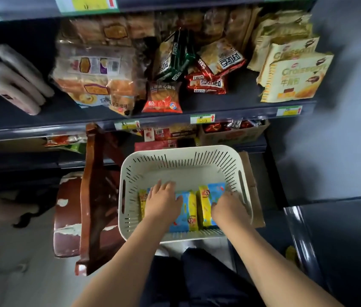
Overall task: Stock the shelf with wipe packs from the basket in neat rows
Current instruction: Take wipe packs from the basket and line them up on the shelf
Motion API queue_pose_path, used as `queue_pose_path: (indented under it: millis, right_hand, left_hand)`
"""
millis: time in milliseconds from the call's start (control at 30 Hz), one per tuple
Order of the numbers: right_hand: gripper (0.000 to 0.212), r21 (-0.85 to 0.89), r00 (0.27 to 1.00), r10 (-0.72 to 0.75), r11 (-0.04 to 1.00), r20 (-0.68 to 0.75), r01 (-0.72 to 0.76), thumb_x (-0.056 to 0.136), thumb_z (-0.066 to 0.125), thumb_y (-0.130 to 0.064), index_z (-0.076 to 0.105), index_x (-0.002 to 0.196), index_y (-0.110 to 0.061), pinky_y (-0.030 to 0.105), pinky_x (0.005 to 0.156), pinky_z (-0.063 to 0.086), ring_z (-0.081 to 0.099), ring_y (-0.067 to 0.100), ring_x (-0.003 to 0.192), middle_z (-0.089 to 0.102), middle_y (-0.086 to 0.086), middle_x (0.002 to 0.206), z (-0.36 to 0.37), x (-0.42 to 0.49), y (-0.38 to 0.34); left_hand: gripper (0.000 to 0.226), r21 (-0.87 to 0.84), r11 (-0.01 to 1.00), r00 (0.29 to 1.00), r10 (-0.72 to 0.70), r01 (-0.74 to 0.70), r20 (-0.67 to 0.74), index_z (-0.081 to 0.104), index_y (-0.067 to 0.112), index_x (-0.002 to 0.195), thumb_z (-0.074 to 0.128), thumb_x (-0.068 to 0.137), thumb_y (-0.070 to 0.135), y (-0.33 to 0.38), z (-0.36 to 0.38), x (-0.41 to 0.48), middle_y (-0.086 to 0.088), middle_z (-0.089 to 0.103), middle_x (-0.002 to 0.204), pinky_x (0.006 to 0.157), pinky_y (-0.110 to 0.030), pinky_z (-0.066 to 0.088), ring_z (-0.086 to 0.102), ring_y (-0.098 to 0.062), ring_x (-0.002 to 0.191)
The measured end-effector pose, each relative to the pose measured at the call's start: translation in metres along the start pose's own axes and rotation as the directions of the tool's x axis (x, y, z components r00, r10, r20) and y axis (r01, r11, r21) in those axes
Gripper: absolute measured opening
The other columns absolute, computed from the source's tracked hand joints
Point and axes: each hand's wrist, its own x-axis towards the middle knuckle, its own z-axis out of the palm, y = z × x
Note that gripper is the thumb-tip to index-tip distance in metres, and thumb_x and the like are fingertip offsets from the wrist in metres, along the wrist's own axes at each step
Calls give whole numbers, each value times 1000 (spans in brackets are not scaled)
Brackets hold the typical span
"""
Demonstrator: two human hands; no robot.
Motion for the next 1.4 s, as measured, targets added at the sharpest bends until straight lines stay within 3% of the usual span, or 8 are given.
queue_pose_path:
  millis: [200,500,667,833,933,1100,1200,1400]
  right_hand:
    - [37,-45,992,121,992,20,-120,96,61,-40,68,120,-12,29,72,50,61,23,81,56,0,88,13,24,-4]
    - [60,-4,996,63,998,-60,-63,85,77,-33,49,134,-11,37,82,56,65,29,111,58,10,128,23,28,-10]
    - [41,269,1000,1,963,25,-7,86,76,-27,48,114,-18,22,49,34,61,19,80,69,2,108,25,23,-5]
    - [34,406,999,6,914,46,-24,88,71,-20,54,117,-22,19,47,37,52,0,67,63,-8,95,10,8,-1]
    - [22,426,999,-12,905,36,-5,84,67,-17,61,105,-22,21,50,41,62,14,73,65,-3,90,-8,-4,0]
    - [23,527,989,-79,839,-124,133,81,68,-12,66,99,-26,23,49,51,64,15,68,66,-6,84,-46,-35,-4]
    - [34,492,943,-69,839,-324,230,79,72,-16,68,110,-28,36,72,59,70,19,82,71,-4,95,-70,-63,-1]
    - [33,411,778,-23,839,-628,357,79,73,-15,73,109,-29,35,78,56,70,16,88,76,-8,98,-111,-152,24]
  left_hand:
    - [65,121,986,962,-143,118,233,41,8,144,66,92,39,5,38,34,-18,43,147,112,-45,40,36,-40,141]
    - [51,-7,964,962,-264,265,64,38,15,128,68,87,8,17,68,26,-18,47,124,76,-42,51,60,-39,108]
    - [41,-300,855,905,-414,422,93,42,7,119,63,84,4,12,59,24,-15,63,111,82,-42,55,65,-40,104]
    - [17,-408,811,908,-387,419,162,67,11,94,70,78,10,-2,40,23,-7,70,78,51,-25,47,67,-23,65]
    - [15,-457,803,922,-366,383,130,69,16,89,77,77,10,-4,9,15,-1,66,66,50,-23,41,61,-15,56]
    - [20,-496,851,983,-183,174,32,66,16,86,78,76,5,-1,-64,2,3,67,75,47,-22,38,58,-11,60]
    - [22,-452,892,1000,27,-26,-4,65,15,90,77,78,1,12,-110,-14,6,64,76,50,-21,40,58,-13,65]
    - [24,-366,819,883,469,-443,-21,71,14,94,83,77,4,59,-167,-71,-1,72,83,57,-25,48,64,-17,69]
